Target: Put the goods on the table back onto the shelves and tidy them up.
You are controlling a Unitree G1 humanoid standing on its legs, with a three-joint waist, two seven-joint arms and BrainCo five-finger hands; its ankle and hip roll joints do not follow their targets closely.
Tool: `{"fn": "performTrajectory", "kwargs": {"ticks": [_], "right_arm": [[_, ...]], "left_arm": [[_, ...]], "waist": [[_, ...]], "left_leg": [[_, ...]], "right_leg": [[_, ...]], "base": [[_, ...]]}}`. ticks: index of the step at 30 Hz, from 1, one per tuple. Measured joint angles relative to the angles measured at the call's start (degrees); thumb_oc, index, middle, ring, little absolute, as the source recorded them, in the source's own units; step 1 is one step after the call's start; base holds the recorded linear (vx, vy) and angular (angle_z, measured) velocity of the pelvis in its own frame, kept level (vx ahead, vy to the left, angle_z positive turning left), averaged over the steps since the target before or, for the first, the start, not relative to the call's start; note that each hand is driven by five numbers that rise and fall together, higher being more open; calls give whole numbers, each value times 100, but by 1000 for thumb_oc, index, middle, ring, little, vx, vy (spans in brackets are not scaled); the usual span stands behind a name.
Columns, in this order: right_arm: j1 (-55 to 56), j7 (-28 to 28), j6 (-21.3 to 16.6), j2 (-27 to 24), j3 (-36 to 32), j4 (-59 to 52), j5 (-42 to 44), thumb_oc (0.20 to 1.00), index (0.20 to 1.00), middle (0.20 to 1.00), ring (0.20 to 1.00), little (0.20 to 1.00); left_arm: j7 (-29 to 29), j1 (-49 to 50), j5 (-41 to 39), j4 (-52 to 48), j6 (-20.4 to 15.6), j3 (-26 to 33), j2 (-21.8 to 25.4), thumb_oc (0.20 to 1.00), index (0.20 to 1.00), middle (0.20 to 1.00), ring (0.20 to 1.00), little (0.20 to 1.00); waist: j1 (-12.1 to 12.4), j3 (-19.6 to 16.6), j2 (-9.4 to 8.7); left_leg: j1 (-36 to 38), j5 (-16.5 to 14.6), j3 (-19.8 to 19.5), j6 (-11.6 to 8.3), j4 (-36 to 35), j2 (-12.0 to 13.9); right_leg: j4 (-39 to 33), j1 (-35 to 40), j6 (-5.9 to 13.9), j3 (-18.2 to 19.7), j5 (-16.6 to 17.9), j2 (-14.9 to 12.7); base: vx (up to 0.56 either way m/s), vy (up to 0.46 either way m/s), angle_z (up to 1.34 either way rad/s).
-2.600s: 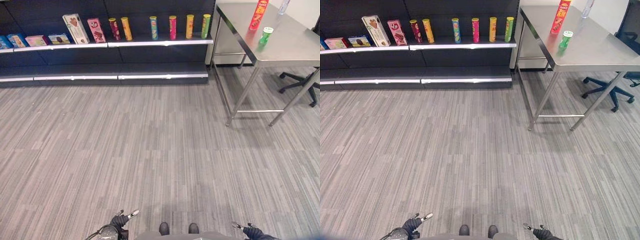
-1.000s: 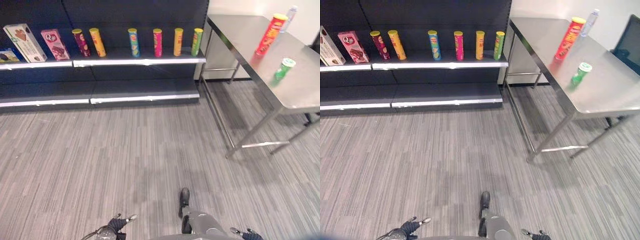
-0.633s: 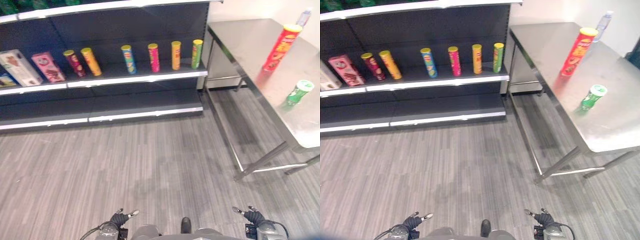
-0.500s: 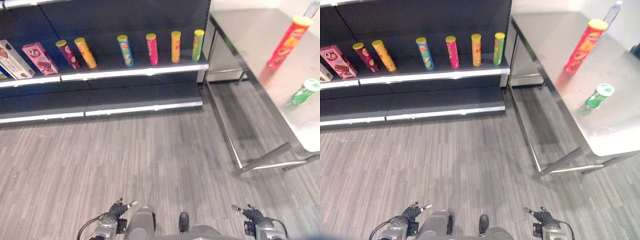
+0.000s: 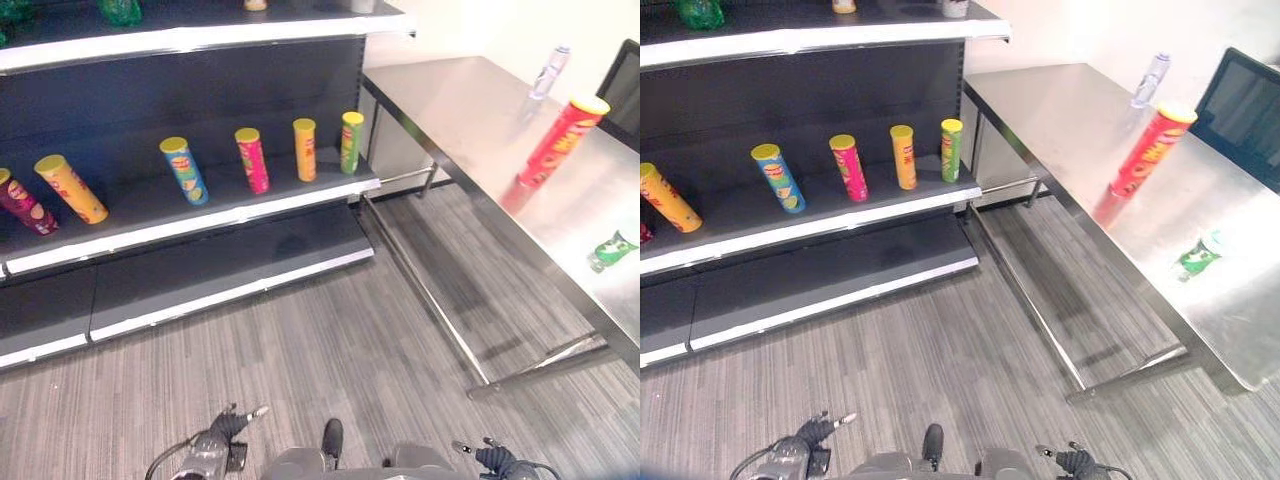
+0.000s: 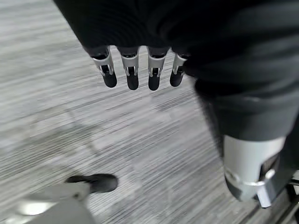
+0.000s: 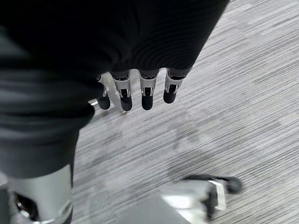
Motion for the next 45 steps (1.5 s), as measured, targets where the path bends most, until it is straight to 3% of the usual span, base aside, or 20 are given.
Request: {"fn": "performTrajectory", "kwargs": {"ticks": [1,2,4,5,6,8,13,15,17,19,20,24,28,29,31,32,36,39,43,45], "right_arm": [[-42,-1,-4,-5,-5,-15,0,1000,1000,1000,1000,1000],[-142,-8,-22,-2,-21,-121,0,1000,1000,1000,1000,1000],[-188,-1,-9,2,-79,-159,0,1000,1000,1000,1000,1000],[-194,-20,3,-16,-224,-176,-1,1000,1000,1000,1000,1000],[-177,-39,11,-19,-234,-160,-1,1000,1000,1000,1000,1000],[-34,-66,15,2,-224,-156,-1,1000,1000,1000,1000,1000],[95,-71,24,17,-226,49,0,1000,1000,1000,1000,1000],[189,-69,18,24,-224,161,-3,1000,1000,1000,1000,1000],[179,-72,14,2,-226,234,-3,1000,1000,1000,1000,1000],[183,-73,7,-2,-225,235,-3,1000,1000,1000,1000,1000],[148,-72,0,43,-216,231,-2,1000,1000,1000,1000,1000],[47,-128,3,-225,-216,254,6,1000,1000,1000,1000,1000],[25,-183,5,-319,-225,238,6,1000,1000,1000,1000,1000],[1,-190,2,-348,-231,240,5,1000,1000,1000,1000,1000],[-23,-195,4,-449,-239,276,-6,1000,1000,1000,1000,1000],[-25,-200,0,-474,-271,300,-24,1000,1000,1000,1000,1000],[43,-202,5,-488,-277,286,-129,1000,1000,1000,1000,1000],[18,-201,9,-458,-447,370,-164,1000,1000,1000,1000,1000],[21,-192,17,-412,-584,477,-158,1000,1000,1000,1000,1000],[49,-188,10,-432,-774,479,-127,1000,1000,1000,1000,1000]], "left_arm": [[5,79,-5,-2,2,5,12,1000,1000,1000,1000,1000],[12,170,-7,-2,33,14,78,1000,1000,1000,1000,1000],[19,199,-7,60,48,25,120,1000,1000,1000,1000,1000],[38,217,-8,49,48,29,122,1000,1000,1000,1000,1000],[40,217,-8,36,42,46,115,1000,1000,1000,1000,1000],[48,249,-8,-5,39,107,105,1000,1000,1000,1000,1000],[50,311,-3,-6,34,118,97,1000,1000,1000,1000,1000],[50,317,-4,-16,28,117,64,1000,1000,1000,1000,1000],[37,332,-3,-23,28,62,45,1000,1000,1000,1000,1000],[37,410,-8,-52,24,87,28,1000,1000,1000,1000,1000],[43,413,-16,-67,26,126,59,1000,1000,1000,1000,1000],[50,448,-228,-72,40,127,-77,1000,1000,1000,1000,1000],[50,327,-226,-147,37,116,-93,1000,1000,1000,1000,1000],[47,287,-224,-206,34,71,-89,1000,1000,1000,1000,1000],[43,171,-216,-247,35,-2,-107,1000,1000,1000,1000,1000],[49,132,-208,-246,31,-110,-98,1000,1000,1000,1000,1000],[36,93,-207,-311,-24,-105,-109,1000,1000,1000,1000,1000],[36,78,-207,-301,-23,-98,-116,1000,1000,1000,1000,1000],[35,181,-207,-297,-23,-84,-57,1000,1000,1000,1000,1000],[33,203,-207,-280,-17,-75,23,1000,1000,1000,1000,1000]], "waist": [[83,-24,77],[133,-34,23],[57,-45,9],[-6,-37,9],[-51,-27,-10],[-107,-43,-97],[-147,-139,-361],[-152,-194,-452],[-151,-187,-425],[-138,-180,-382],[-106,-151,-517],[-11,-27,-380],[-90,59,-392],[-82,109,-391],[-161,178,-228],[-176,200,-157],[-308,182,28],[-266,199,105],[-287,216,93],[-318,220,76]], "left_leg": [[14,-60,88,-70,-52,18],[41,-103,170,-15,-83,6],[14,-195,149,-78,-87,-4],[67,-227,144,-49,-85,-19],[118,-278,143,-54,-87,-31],[313,-389,137,-48,-86,-68],[636,-609,61,-240,-84,-24],[696,-685,-45,-358,-81,77],[719,-831,-73,-575,143,295],[633,-978,-14,-787,591,529],[300,-1085,-23,-911,1445,562],[-873,-1105,-24,-998,3931,912],[-823,-1137,-10,-1041,2367,939],[-611,-985,-63,-1096,1028,837],[-423,-531,-281,-1103,-36,756],[-380,-451,-539,-1086,-99,728],[-175,-313,-470,-1043,-90,757],[-127,-40,-34,-742,-87,773],[41,-119,349,-573,-88,697],[82,-167,449,-537,-88,683]], "right_leg": [[-847,77,-85,-449,110,-248],[-1901,113,84,-686,425,-407],[-3035,194,491,-753,881,-434],[-3697,223,607,-739,1426,-423],[-3763,210,706,-738,1662,-420],[-3754,237,666,-747,2072,-427],[-3585,479,541,-725,2181,-380],[-3699,753,392,-767,2278,-208],[-3725,968,-13,-783,2050,-19],[-3724,1095,-211,-755,1870,266],[-3741,1148,-343,-720,1778,285],[-3753,1317,-818,-516,1482,695],[-3755,1258,-794,-291,1437,823],[-3756,1194,-773,-124,1445,873],[-3759,1172,-768,33,1438,1059],[-3759,1187,-773,68,1435,1132],[-3757,1231,-825,262,1382,1294],[-3758,1142,-782,550,1333,1270],[-3752,1182,-465,517,1340,1052],[-3753,1190,-453,520,1351,1021]], "base": [[281,-251,-73],[226,-177,-50],[203,-142,-18],[212,-166,-4],[202,-193,2],[193,-247,9],[190,-280,3],[144,-316,26],[71,-336,18],[21,-232,-5],[-14,-165,-17],[61,-115,-38],[138,79,-30],[108,104,-52],[112,149,-53],[82,150,-46],[50,133,-32],[6,72,-66],[27,77,-43],[39,31,-31]]}}
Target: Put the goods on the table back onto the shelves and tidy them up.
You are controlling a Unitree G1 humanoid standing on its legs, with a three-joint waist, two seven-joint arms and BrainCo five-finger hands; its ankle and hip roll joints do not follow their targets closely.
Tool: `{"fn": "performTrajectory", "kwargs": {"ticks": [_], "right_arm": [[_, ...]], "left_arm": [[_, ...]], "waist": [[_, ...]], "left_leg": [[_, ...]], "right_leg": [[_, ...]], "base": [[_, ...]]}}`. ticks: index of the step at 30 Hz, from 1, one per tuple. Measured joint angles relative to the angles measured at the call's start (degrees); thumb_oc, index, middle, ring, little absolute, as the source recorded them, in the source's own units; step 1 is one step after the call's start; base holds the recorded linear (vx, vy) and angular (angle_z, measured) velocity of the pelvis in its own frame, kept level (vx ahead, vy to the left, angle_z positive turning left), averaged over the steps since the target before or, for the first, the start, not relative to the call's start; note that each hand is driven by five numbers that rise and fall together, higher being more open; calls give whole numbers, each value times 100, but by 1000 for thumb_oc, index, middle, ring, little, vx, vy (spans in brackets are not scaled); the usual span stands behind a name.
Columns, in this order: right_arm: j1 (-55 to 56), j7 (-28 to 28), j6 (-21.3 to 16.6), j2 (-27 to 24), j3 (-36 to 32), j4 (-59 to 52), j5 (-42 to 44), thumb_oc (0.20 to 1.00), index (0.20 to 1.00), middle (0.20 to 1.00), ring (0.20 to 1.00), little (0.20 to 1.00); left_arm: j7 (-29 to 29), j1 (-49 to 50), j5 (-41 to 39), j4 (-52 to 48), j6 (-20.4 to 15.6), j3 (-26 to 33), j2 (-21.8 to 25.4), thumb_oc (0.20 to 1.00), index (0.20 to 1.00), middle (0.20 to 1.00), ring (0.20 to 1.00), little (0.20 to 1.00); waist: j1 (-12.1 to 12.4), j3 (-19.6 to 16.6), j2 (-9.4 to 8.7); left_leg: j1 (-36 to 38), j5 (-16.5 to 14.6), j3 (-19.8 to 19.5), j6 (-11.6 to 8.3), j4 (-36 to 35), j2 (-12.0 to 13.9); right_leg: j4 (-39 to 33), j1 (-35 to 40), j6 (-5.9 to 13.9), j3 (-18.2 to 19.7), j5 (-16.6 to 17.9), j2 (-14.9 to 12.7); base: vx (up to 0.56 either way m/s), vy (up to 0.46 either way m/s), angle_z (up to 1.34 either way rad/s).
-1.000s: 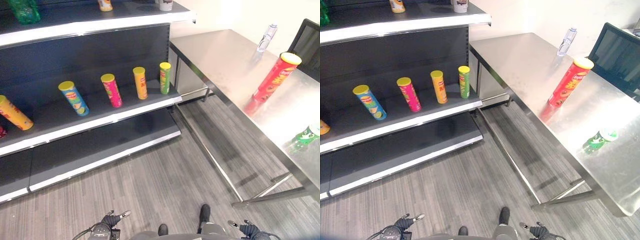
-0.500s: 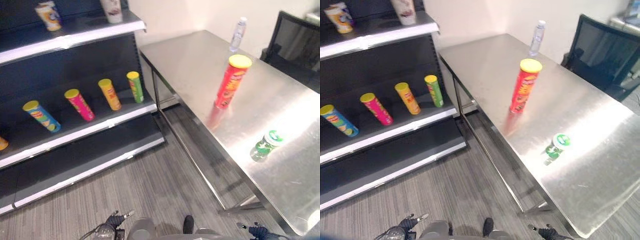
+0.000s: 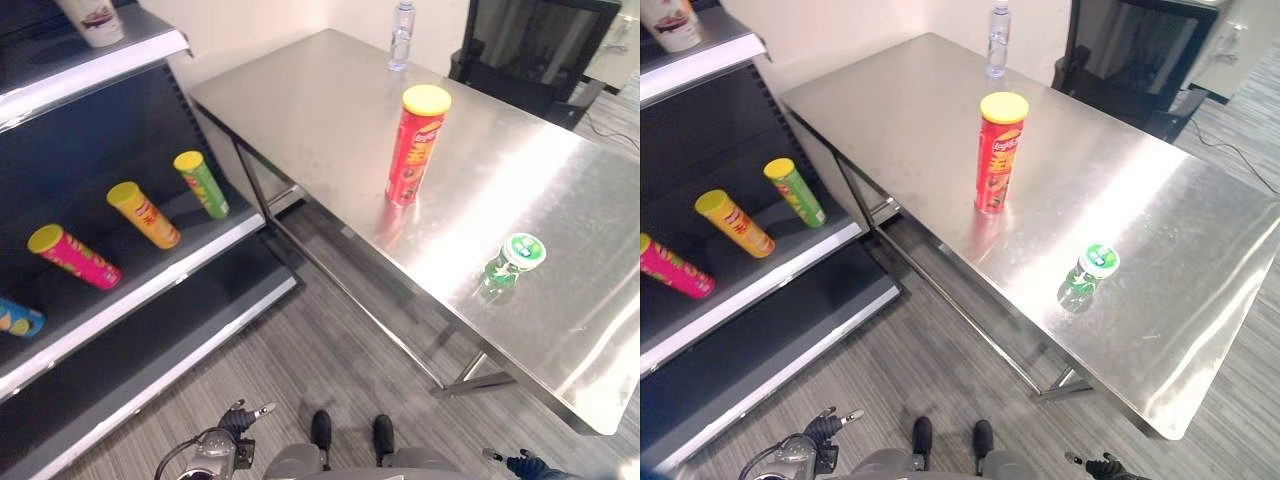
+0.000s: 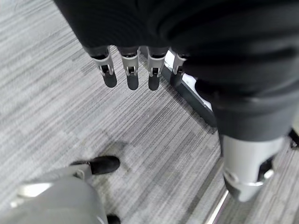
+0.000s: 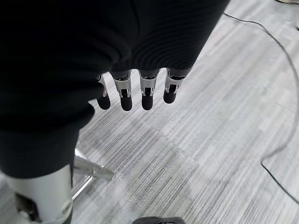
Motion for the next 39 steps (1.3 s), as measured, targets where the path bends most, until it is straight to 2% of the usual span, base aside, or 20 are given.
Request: {"fn": "performTrajectory", "kwargs": {"ticks": [3,5,6,8,9,10,11,12,13,15,16,20,21,22,24,25,28,31,35,39], "right_arm": [[34,13,14,-84,-612,331,39,1000,1000,1000,1000,1000],[155,-2,77,-338,-1007,463,75,1000,1000,1000,1000,1000],[217,28,106,-681,-1709,721,164,1000,1000,1000,1000,1000],[318,-55,138,-1186,-2146,1005,268,1000,1000,1000,1000,1000],[442,-61,148,-1632,-2636,1122,367,1000,1000,1000,1000,1000],[449,-119,232,-1925,-2940,1183,452,1000,1000,1000,1000,1000],[544,-216,224,-2146,-3001,1141,508,1000,1000,1000,1000,1000],[686,-445,208,-2529,-3093,727,594,1000,1000,1000,1000,1000],[743,-517,150,-2644,-3085,541,595,1000,1000,1000,1000,1000],[741,-789,100,-2766,-3330,-548,592,1000,1000,1000,1000,1000],[751,-927,-131,-2786,-3369,-1245,580,1000,1000,1000,1000,1000],[826,-1199,-296,-2781,-3400,-3448,295,1000,1000,1000,1000,1000],[860,-1204,-333,-2808,-3332,-3707,229,1000,1000,1000,1000,1000],[795,-1170,-405,-2999,-3105,-4538,-64,1000,1000,1000,1000,1000],[774,-1106,-492,-3127,-2964,-5060,-239,1000,1000,1000,1000,1000],[771,-919,-630,-3180,-2956,-5902,-306,1000,1000,1000,1000,1000],[768,-568,-837,-3318,-3016,-6796,-310,1000,1000,1000,1000,1000],[746,-201,-950,-3544,-2969,-7167,-318,1000,1000,1000,1000,1000],[528,346,-1017,-3693,-2569,-7554,-252,1000,1000,1000,1000,1000],[402,999,-1060,-3789,-1842,-7724,198,1000,1000,1000,1000,1000]], "left_arm": [[-33,16,0,-20,-5,119,75,1000,1000,1000,1000,1000],[-57,58,1,-33,-19,223,124,1000,1000,1000,1000,1000],[-115,116,7,-51,-26,223,181,1000,1000,1000,1000,1000],[-141,217,10,-62,-36,214,223,1000,1000,1000,1000,1000],[-162,252,68,-50,-38,195,264,1000,1000,1000,1000,1000],[-161,276,186,3,-37,188,267,1000,1000,1000,1000,1000],[-159,276,246,61,-38,177,269,1000,1000,1000,1000,1000],[-141,321,284,96,-37,179,274,1000,1000,1000,1000,1000],[-136,319,285,98,-37,175,270,1000,1000,1000,1000,1000],[-121,336,386,93,-43,170,238,1000,1000,1000,1000,1000],[-122,324,468,90,-44,124,192,1000,1000,1000,1000,1000],[-124,363,477,-38,-66,181,-9,1000,1000,1000,1000,1000],[-124,389,477,-35,-66,195,-45,1000,1000,1000,1000,1000],[-137,472,481,-80,-65,204,-127,1000,1000,1000,1000,1000],[-144,515,482,-93,-62,213,-148,1000,1000,1000,1000,1000],[-168,650,486,-184,-66,217,-154,1000,1000,1000,1000,1000],[-268,815,493,-231,-64,217,-171,1000,1000,1000,1000,1000],[-365,907,503,-229,-65,215,-176,1000,1000,1000,1000,1000],[-404,935,503,-254,-101,204,-187,1000,1000,1000,1000,1000],[-529,916,504,-257,-136,193,-203,1000,1000,1000,1000,1000]], "waist": [[-27,-6,-56],[-35,-44,-83],[-54,-85,-99],[-78,-133,-112],[-95,-155,-193],[-116,-177,-194],[-142,-210,-160],[-178,-284,-215],[-218,-319,-263],[-343,-380,-329],[-384,-438,-318],[-413,-578,-151],[-434,-581,-149],[-430,-604,-39],[-374,-605,18],[-373,-607,69],[-299,-604,71],[-289,-605,25],[-255,-602,-48],[-228,-595,-72]], "left_leg": [[135,-54,15,-16,-2,6],[163,-69,7,-23,-3,19],[169,-86,11,-37,-2,25],[183,-95,1,-25,-5,18],[194,-109,0,-40,-2,18],[212,-121,-8,-55,-5,11],[228,-128,-15,-48,-10,9],[232,-142,-22,-40,-38,9],[223,-154,-25,-31,-39,9],[228,-168,-16,-24,-40,12],[191,-180,-13,-6,-40,8],[154,-167,-12,-20,-40,-32],[164,-156,-7,-35,-39,-37],[206,-139,-8,-28,-39,-54],[234,-145,-14,-28,-39,-51],[247,-144,-18,-25,-39,-51],[242,-141,-44,-21,-39,-48],[245,-141,-119,-22,-39,-57],[238,-153,-160,-44,-40,-59],[225,-152,-182,-45,-40,-59]], "right_leg": [[26,121,-26,20,15,16],[24,159,-39,13,-1,29],[21,166,18,13,-54,30],[-1,182,33,7,-66,27],[0,197,32,7,-93,26],[0,239,33,3,-94,22],[-1,237,36,-1,-97,21],[-2,235,36,12,-102,24],[-4,225,35,11,-103,24],[-4,224,1,28,-122,26],[-3,193,1,31,-123,19],[-4,190,82,18,-59,-17],[-4,178,82,24,-58,-20],[-3,216,83,11,-59,-35],[-5,267,84,-9,-79,-38],[-4,247,79,-10,-85,-36],[-4,255,80,-36,-86,-33],[-4,324,83,-125,-89,-45],[-4,331,95,-156,-114,-45],[-4,328,90,-170,-120,-45]], "base": [[72,29,-4],[104,32,-1],[80,21,2],[63,30,2],[28,31,2],[46,37,2],[33,32,-1],[26,30,-1],[23,30,-2],[31,25,-4],[29,11,-5],[0,0,0],[0,0,0],[0,0,0],[20,0,4],[26,-2,5],[24,-8,5],[13,-8,12],[3,-4,4],[3,-6,2]]}}
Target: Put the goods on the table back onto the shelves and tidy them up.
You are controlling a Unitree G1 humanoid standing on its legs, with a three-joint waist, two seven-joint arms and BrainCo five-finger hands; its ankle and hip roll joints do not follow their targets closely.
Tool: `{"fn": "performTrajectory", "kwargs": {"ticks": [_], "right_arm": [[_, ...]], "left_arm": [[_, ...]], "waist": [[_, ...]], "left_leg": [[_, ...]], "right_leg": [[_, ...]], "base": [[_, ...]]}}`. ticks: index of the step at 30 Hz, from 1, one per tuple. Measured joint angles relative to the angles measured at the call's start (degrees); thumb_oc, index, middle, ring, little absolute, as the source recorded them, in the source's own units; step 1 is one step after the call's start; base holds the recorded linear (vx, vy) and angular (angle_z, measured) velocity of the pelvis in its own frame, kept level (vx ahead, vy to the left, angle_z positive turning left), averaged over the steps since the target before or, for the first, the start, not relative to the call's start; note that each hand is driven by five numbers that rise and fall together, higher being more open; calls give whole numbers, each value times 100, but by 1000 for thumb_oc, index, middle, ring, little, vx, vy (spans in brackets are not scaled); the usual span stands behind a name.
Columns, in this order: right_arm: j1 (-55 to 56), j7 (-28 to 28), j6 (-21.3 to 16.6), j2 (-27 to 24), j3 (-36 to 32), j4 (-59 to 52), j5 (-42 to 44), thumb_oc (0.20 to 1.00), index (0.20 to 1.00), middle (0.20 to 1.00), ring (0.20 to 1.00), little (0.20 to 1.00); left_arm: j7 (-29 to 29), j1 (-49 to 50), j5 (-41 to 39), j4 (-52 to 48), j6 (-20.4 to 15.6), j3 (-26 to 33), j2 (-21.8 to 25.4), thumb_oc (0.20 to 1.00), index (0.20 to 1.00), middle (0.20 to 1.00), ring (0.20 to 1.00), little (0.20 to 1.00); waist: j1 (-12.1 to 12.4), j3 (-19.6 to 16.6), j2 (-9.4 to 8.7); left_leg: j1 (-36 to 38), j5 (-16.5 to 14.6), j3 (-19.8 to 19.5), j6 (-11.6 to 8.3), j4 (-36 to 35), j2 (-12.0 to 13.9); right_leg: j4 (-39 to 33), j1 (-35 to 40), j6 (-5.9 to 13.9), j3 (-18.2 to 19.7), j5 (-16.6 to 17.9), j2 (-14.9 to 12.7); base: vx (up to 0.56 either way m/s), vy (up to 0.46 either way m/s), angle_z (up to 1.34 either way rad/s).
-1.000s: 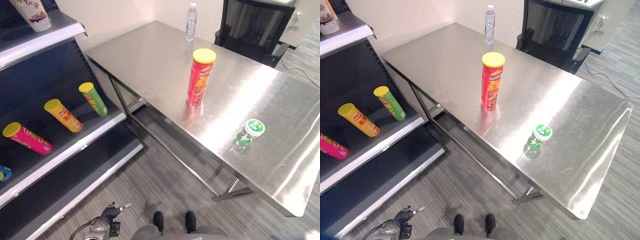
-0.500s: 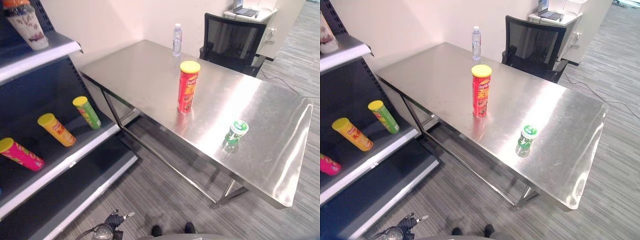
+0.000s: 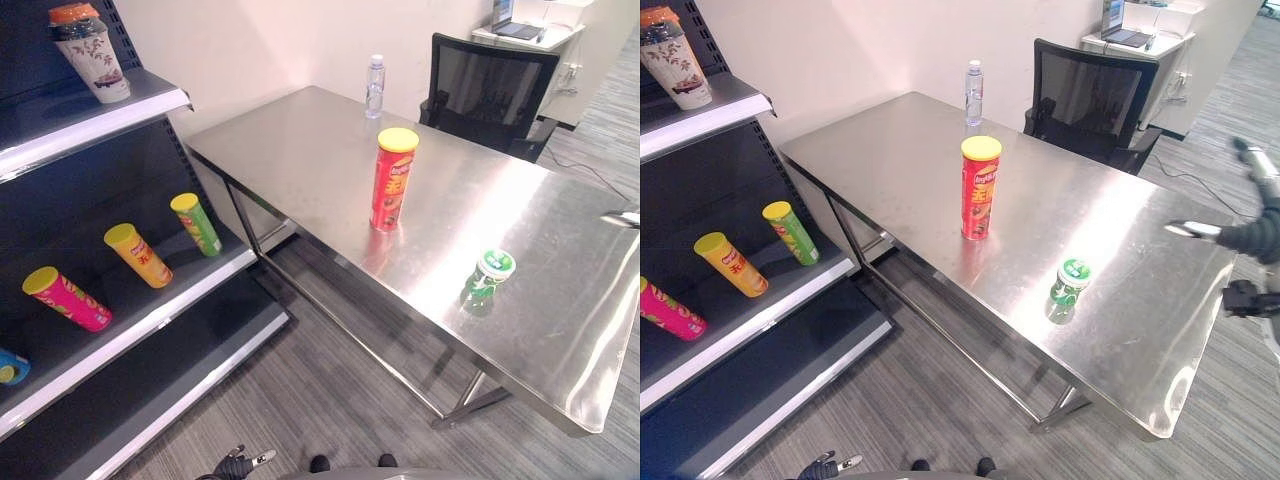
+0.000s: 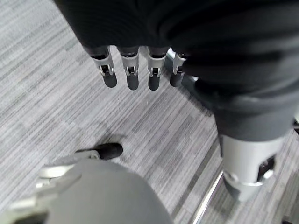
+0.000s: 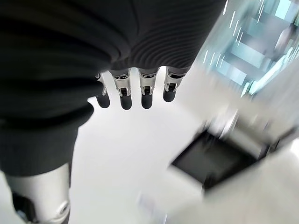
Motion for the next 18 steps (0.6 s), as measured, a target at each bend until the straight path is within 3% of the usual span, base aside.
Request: {"fn": "performTrajectory", "kwargs": {"ticks": [10,18], "right_arm": [[-12,879,183,-138,1086,139,12,1000,1000,1000,1000,1000],[-170,945,213,-192,1366,516,-299,1000,1000,1000,1000,1000]], "left_arm": [[-109,4,0,-3,-42,6,9,1000,1000,1000,1000,1000],[-119,14,-2,-2,-54,9,21,1000,1000,1000,1000,1000]], "waist": [[95,10,-10],[122,28,-6]], "left_leg": [[-34,19,-132,22,1,-1],[-88,18,-159,12,0,-4]], "right_leg": [[1,17,-44,-152,9,0],[0,-16,-41,-174,3,-1]], "base": [[7,-6,7],[0,-1,0]]}}
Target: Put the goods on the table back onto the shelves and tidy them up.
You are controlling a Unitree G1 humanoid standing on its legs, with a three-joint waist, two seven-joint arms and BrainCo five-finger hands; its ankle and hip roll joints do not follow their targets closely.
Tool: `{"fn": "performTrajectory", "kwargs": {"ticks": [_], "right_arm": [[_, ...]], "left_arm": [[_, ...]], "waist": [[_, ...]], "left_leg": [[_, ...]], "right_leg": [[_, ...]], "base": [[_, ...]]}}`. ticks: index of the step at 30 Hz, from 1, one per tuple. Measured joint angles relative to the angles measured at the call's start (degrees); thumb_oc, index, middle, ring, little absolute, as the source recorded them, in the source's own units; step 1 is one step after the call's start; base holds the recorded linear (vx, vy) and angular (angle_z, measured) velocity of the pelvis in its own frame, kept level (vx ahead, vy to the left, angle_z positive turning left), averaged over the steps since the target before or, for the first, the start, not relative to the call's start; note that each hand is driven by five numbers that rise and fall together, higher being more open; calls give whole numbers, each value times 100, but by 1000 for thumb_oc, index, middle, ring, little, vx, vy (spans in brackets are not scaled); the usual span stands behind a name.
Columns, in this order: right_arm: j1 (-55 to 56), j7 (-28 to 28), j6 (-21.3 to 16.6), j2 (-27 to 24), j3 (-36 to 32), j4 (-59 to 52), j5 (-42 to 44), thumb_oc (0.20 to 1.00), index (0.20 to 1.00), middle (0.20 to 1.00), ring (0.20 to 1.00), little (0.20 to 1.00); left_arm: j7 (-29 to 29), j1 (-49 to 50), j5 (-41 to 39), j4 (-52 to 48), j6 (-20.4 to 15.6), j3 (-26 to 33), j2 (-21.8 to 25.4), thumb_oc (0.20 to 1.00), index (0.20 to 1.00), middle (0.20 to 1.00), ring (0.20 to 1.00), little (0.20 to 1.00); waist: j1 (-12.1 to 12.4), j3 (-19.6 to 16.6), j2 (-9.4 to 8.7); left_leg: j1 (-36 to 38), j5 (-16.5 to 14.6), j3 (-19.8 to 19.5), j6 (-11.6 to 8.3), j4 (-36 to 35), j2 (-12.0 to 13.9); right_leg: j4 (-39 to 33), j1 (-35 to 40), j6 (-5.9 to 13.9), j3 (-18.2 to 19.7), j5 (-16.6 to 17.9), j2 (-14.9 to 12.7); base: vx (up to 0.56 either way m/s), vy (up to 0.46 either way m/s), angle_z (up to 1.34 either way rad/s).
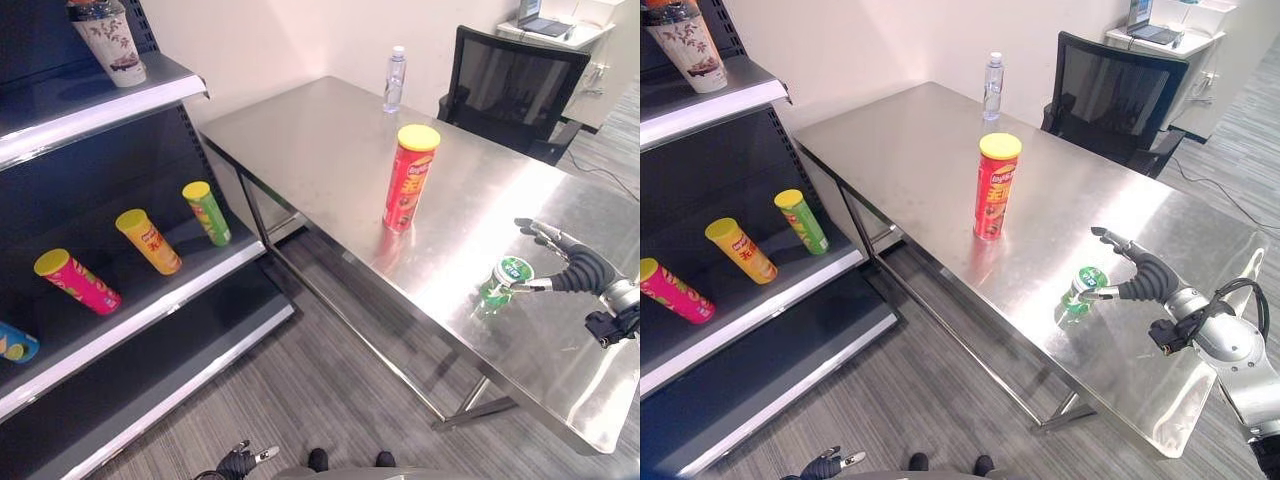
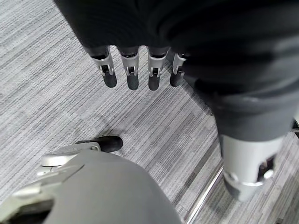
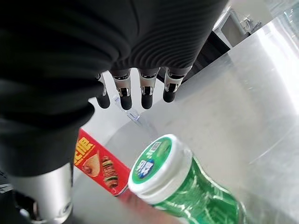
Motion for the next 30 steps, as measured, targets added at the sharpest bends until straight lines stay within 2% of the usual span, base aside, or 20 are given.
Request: {"fn": "performTrajectory", "kwargs": {"ticks": [9,12,21,30], "right_arm": [[-27,38,65,-373,154,22,-266,1000,1000,1000,1000,1000],[-70,57,68,-374,217,209,-344,1000,1000,1000,1000,1000],[-494,55,82,-391,1040,759,-570,1000,1000,1000,1000,1000],[-780,-19,84,-326,1275,967,-675,1000,1000,1000,1000,1000]], "left_arm": [[23,1,-2,1,-3,2,5,1000,1000,1000,1000,1000],[35,2,-5,2,-4,-3,3,1000,1000,1000,1000,1000],[69,-40,-30,-43,-39,-10,7,1000,1000,1000,1000,1000],[96,-49,-50,-45,-41,-8,10,1000,1000,1000,1000,1000]], "waist": [[-10,44,9],[10,52,1],[21,188,-40],[132,196,-55]], "left_leg": [[-22,3,-129,-33,0,-12],[-31,8,-130,-26,0,-12],[-34,14,-134,-18,1,-12],[-32,24,-150,-5,1,-15]], "right_leg": [[0,17,-2,-131,-33,-7],[1,10,3,-134,-37,-8],[1,8,3,-139,-38,-7],[1,18,4,-157,-38,-9]], "base": [[9,-7,8],[0,0,0],[0,0,0],[0,0,0]]}}
